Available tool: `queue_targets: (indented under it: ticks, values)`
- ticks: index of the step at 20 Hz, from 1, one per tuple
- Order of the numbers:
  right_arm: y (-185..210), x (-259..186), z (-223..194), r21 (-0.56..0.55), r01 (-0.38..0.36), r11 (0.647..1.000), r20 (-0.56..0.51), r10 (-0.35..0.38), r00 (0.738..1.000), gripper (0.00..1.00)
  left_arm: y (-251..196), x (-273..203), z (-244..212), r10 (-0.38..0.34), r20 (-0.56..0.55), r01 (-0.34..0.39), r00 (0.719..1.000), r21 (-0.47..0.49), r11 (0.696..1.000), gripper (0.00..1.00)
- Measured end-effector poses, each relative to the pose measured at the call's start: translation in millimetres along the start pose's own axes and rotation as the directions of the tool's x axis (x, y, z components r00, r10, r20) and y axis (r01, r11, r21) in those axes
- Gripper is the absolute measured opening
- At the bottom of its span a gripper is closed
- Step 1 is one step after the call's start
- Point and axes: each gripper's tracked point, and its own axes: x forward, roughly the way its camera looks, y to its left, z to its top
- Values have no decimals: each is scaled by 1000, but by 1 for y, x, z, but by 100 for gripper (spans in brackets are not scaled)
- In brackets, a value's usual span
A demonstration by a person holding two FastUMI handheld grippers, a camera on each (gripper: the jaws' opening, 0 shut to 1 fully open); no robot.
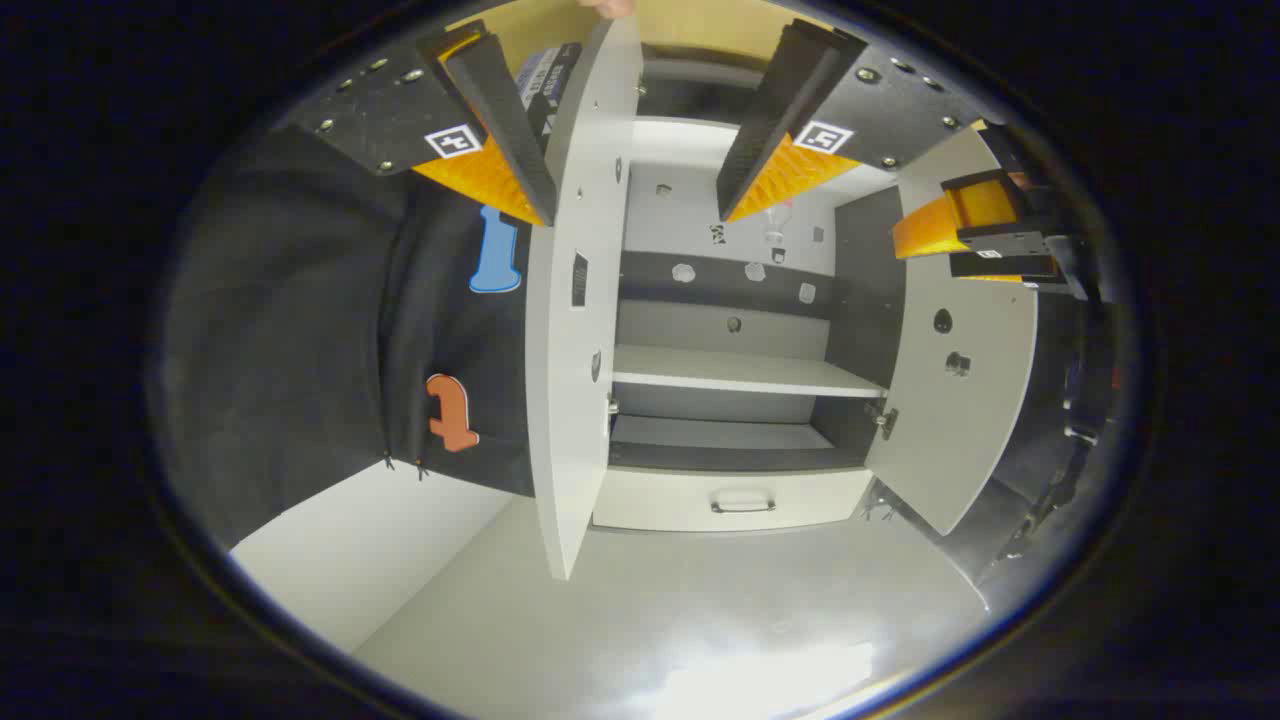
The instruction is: Grasp the bottle in the cabinet with the left hand and place it on the coaster, then close the right door with the right hand and the left door with the left hand.
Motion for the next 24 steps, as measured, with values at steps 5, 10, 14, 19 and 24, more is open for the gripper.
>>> queue_targets:
  ticks: [5, 10, 14, 19, 24]
  values:
    - [-5, 2, -2, 5, 16, 1000, 6, -16, 1000, 97, -5, 10, 1, -8, 8, 8, 1000, 19, 1000, 97]
    - [-3, 4, -1, 16, 22, 1000, 10, -22, 1000, 97, -1, 18, -1, -2, 11, 2, 1000, 28, 1000, 97]
    - [-2, 6, -5, 20, 25, 999, 3, -25, 1000, 97, 2, 25, -6, -9, -2, 9, 1000, 26, 1000, 97]
    - [-4, 3, -6, 29, 39, 999, -3, -39, 999, 96, 4, 60, -23, -27, -38, 28, 999, 13, 1000, 97]
    - [-21, -4, -7, 28, 88, 996, -12, -88, 996, 97, 6, 118, -49, -30, -80, 30, 996, 1, 1000, 97]
